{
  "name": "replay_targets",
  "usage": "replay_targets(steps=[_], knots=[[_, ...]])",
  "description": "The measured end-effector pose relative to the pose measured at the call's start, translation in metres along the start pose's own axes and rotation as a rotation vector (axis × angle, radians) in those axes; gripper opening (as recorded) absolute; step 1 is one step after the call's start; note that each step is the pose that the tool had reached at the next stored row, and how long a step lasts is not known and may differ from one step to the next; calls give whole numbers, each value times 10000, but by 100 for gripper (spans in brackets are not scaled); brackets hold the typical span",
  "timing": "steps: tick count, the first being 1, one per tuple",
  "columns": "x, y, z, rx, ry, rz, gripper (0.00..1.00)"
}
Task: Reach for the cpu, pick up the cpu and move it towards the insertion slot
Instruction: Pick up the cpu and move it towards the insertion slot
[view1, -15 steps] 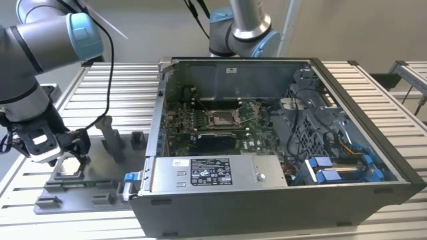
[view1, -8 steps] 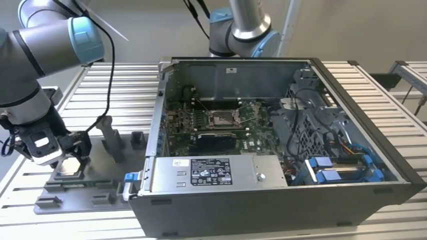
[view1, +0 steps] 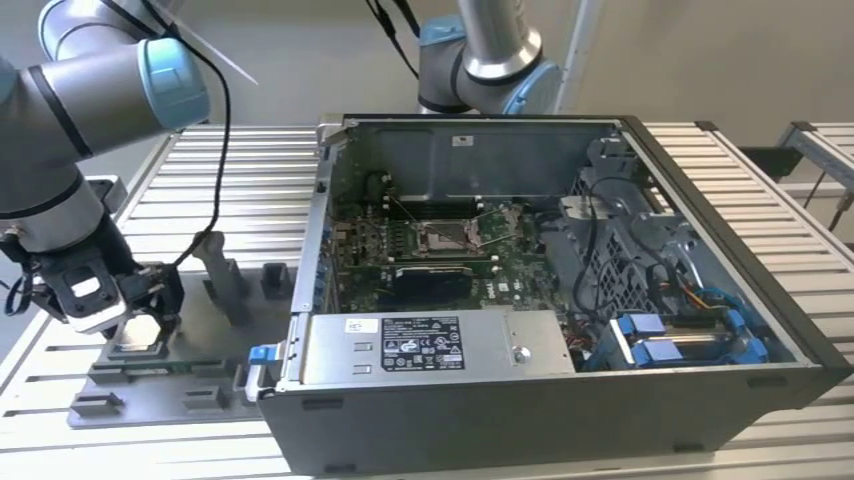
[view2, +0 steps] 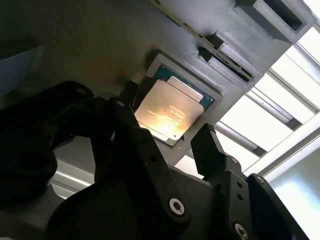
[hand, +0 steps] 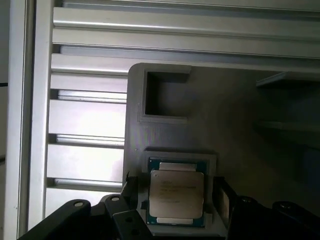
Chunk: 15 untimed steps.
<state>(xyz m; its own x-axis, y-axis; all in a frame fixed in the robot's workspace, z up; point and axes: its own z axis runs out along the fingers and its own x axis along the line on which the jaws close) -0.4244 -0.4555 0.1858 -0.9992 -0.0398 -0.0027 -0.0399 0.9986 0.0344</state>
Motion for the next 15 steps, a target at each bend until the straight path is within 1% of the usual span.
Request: replay_targets(steps=[7, 15], knots=[[1, -22, 23, -1, -2, 2, 100], [1, -24, 23, 0, 0, 2, 100]])
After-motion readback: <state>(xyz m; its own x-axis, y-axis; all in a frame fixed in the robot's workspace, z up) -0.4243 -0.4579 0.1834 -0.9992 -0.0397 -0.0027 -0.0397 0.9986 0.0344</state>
